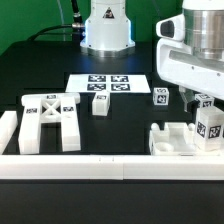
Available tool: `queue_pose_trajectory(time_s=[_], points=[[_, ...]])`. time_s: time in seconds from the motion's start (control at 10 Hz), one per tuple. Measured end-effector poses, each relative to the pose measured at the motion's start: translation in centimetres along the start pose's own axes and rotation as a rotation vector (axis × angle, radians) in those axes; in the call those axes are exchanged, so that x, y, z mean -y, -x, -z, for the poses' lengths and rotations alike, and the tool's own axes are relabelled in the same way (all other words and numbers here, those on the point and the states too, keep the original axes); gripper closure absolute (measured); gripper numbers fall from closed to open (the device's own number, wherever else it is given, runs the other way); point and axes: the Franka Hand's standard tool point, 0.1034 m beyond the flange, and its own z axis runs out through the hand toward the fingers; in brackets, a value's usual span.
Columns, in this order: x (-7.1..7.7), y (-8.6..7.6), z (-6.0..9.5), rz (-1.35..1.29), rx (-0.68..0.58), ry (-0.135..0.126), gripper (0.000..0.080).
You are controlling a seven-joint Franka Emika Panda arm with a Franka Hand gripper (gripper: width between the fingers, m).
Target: Assemble chair
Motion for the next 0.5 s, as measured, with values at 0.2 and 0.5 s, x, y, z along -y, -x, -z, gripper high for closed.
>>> queue_pose_trajectory(time_s=[0.2,0.5], points=[[-0.08,-0.15,0.01,0.179,-0.001,0.000,0.0152],[-0.13,-0.29,0.06,0.530,-0.007,0.010,0.0151]])
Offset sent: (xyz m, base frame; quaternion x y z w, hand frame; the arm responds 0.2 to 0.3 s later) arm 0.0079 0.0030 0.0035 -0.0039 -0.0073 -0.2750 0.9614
